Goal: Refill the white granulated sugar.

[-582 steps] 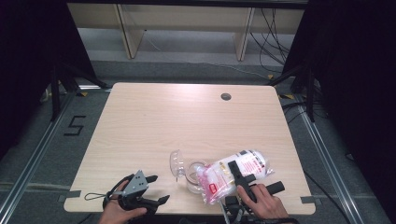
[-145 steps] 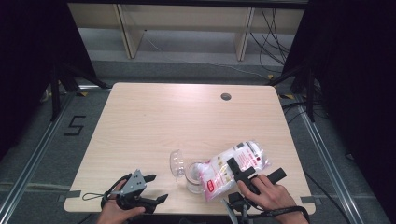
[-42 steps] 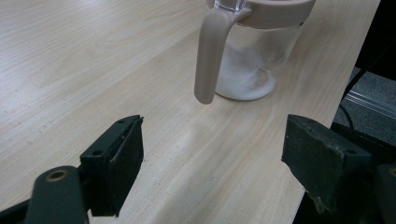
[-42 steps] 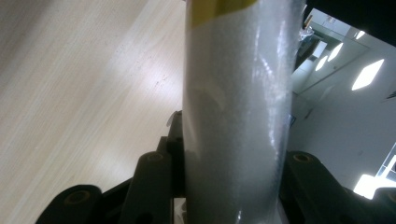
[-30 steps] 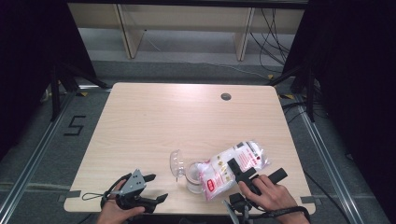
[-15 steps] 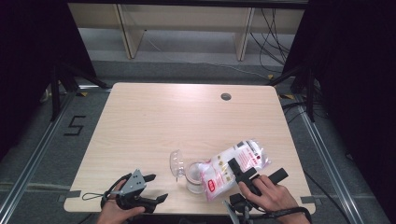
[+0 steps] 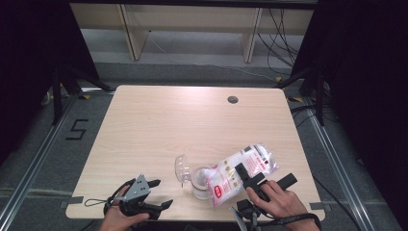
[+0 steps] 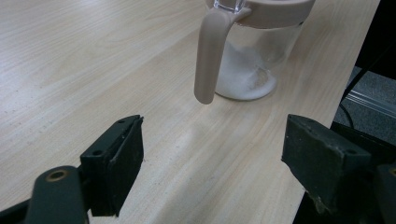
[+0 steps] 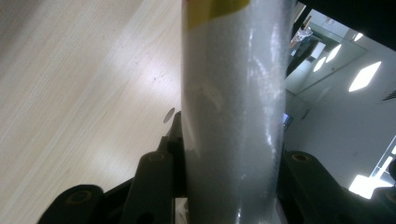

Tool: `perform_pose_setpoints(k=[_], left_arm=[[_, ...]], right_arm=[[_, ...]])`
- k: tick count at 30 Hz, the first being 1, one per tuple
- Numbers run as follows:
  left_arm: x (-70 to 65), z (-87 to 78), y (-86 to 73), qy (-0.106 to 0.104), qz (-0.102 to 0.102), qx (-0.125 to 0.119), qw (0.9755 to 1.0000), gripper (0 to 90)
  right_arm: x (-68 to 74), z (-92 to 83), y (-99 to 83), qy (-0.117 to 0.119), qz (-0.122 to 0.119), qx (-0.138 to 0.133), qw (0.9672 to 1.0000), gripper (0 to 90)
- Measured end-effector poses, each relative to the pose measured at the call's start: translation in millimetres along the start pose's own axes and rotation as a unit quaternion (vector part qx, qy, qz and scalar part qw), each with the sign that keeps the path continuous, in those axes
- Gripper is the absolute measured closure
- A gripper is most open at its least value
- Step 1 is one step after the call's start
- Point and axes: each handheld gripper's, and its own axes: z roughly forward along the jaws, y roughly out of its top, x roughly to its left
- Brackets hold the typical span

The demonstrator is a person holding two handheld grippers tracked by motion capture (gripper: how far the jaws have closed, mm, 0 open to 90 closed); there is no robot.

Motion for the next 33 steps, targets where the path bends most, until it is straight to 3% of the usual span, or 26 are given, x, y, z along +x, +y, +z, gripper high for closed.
perform_pose_setpoints(k=[4, 5, 33], left_arm=[[0.5, -0.1, 0.0, -0.003, 0.006, 0.001, 1.0, 20.3], [-1.2, 0.0, -0.6, -0.001, -0.008, 0.004, 1.0, 20.3], [-1.4, 0.3, -0.6, -0.003, -0.011, 0.001, 0.9999, 20.3]], right_arm=[[0.0, -0.1, -0.1, 0.001, 0.0, 0.001, 1.0, 67.7], [0.0, -0.1, 0.0, 0.001, 0.001, 0.001, 1.0, 67.7], [0.0, -0.2, 0.5, 0.001, 0.003, -0.003, 1.0, 67.8]])
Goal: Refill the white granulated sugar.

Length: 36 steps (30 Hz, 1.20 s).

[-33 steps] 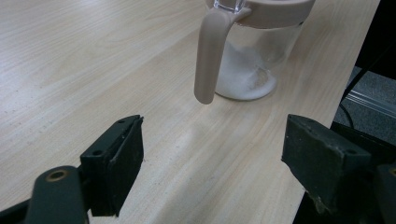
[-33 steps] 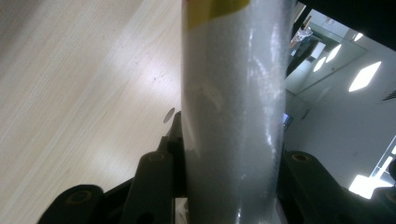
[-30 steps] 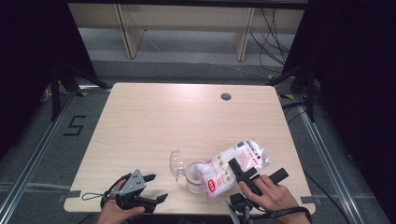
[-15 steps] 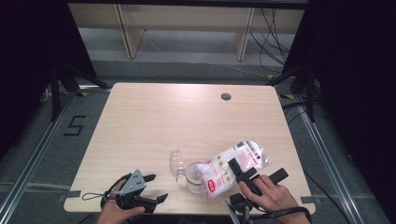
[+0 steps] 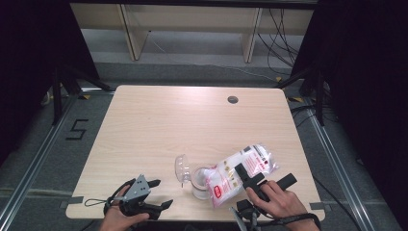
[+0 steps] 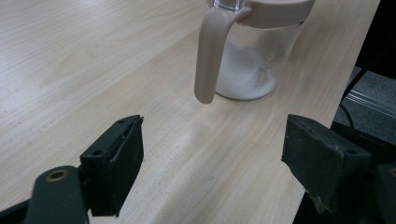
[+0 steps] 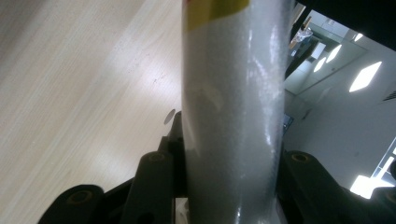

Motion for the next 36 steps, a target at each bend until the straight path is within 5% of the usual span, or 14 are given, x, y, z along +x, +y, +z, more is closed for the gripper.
perform_pose_setpoints(k=[6, 7, 36], left_arm=[[2.1, -0.6, 0.8, 0.001, 0.018, 0.001, 0.9998, 20.3], [0.2, -0.2, 0.0, 0.002, 0.001, 0.002, 1.0, 20.3], [-0.1, 0.1, 0.0, 0.0, 0.004, 0.001, 1.0, 20.3]], right_arm=[[-0.1, -0.2, -0.1, 0.0, 0.0, 0.0, 1.0, 67.9], [-0.2, -0.2, -0.1, 0.001, 0.0, -0.001, 1.0, 67.9], [-0.4, -0.7, -1.0, -0.001, 0.002, 0.001, 1.0, 68.3]])
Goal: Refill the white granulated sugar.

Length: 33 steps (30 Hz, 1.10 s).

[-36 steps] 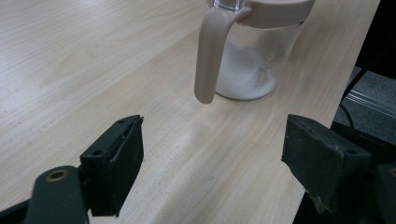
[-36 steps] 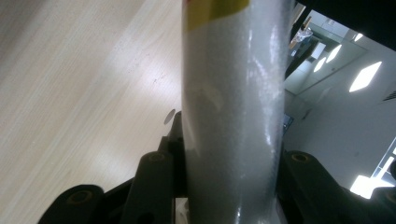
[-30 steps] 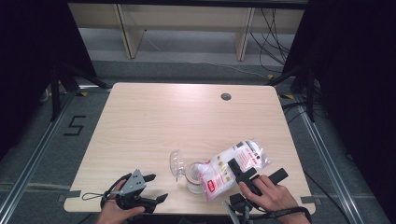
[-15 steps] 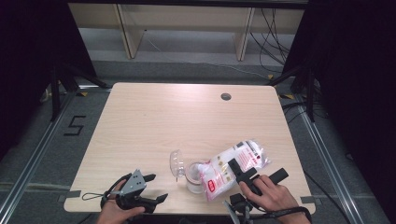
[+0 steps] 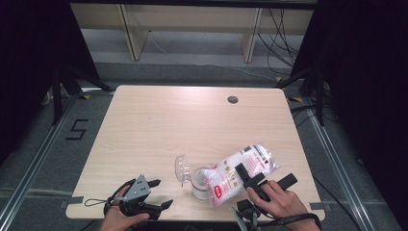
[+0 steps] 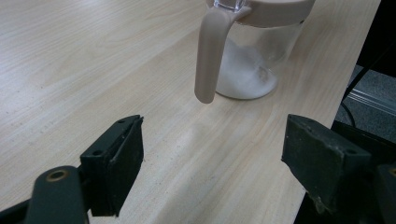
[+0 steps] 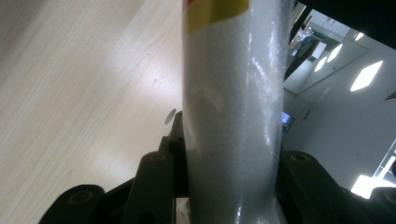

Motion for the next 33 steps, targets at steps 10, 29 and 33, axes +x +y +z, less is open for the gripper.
perform_pose_setpoints(k=[10, 29, 33], left_arm=[[0.5, -0.4, 0.1, 0.002, 0.002, 0.002, 1.0, 20.3], [0.7, -0.5, 0.2, 0.001, 0.002, 0.002, 1.0, 20.3], [0.3, -0.3, 0.2, -0.001, 0.001, 0.0, 1.0, 20.3]], right_arm=[[-0.8, -0.6, -0.5, 0.0, 0.0, -0.001, 1.0, 68.4], [-0.6, -0.7, -0.4, 0.0, 0.003, -0.002, 1.0, 69.3], [0.2, 0.0, 0.0, 0.0, 0.013, -0.005, 0.9999, 70.1]])
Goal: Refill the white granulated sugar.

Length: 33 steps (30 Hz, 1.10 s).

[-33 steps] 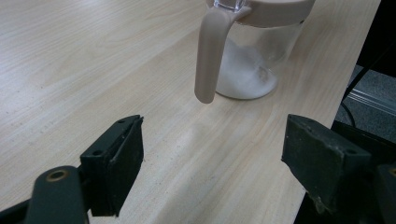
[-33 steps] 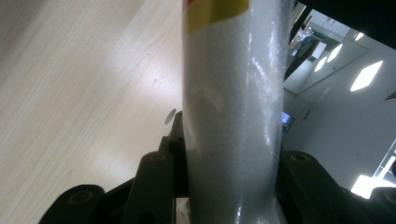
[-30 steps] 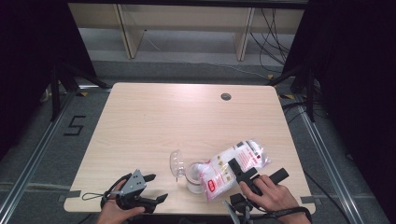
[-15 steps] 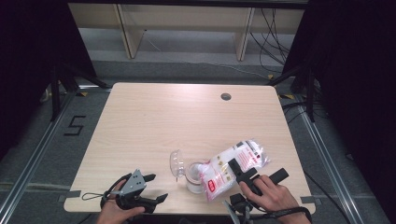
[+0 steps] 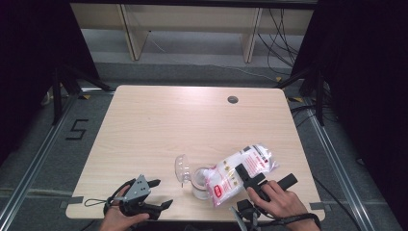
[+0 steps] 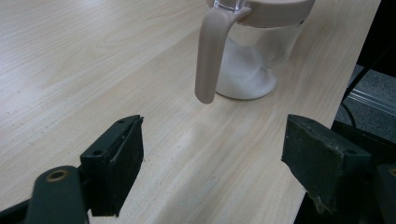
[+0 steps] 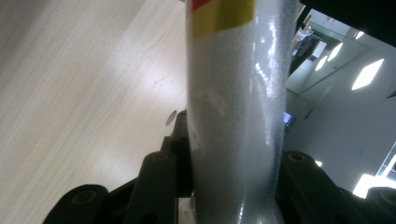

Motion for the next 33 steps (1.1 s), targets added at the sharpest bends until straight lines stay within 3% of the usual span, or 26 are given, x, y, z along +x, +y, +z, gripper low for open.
perform_pose_setpoints(k=[4, 6, 16, 17, 33], left_arm=[[0.4, -0.3, 0.0, 0.002, 0.002, 0.002, 1.0, 20.3], [-0.1, 0.1, -0.1, 0.0, -0.001, 0.0, 1.0, 20.4], [0.2, -0.1, -0.1, 0.003, 0.002, 0.002, 1.0, 20.4], [0.2, -0.1, 0.0, 0.003, 0.002, 0.002, 1.0, 20.4], [0.3, -0.3, 0.1, 0.002, 0.0, 0.0, 1.0, 20.4]], right_arm=[[-0.3, -0.1, 0.1, 0.002, 0.0, 0.001, 1.0, 70.7], [0.6, 0.1, 0.1, 0.006, 0.014, -0.002, 0.9999, 71.0], [-1.6, -0.2, -0.9, 0.016, 0.003, 0.0, 0.9999, 71.9], [-0.3, 0.1, -0.5, 0.012, 0.015, -0.003, 0.9998, 72.0], [-0.2, 0.1, -1.5, 0.017, 0.022, -0.003, 0.9996, 72.6]])
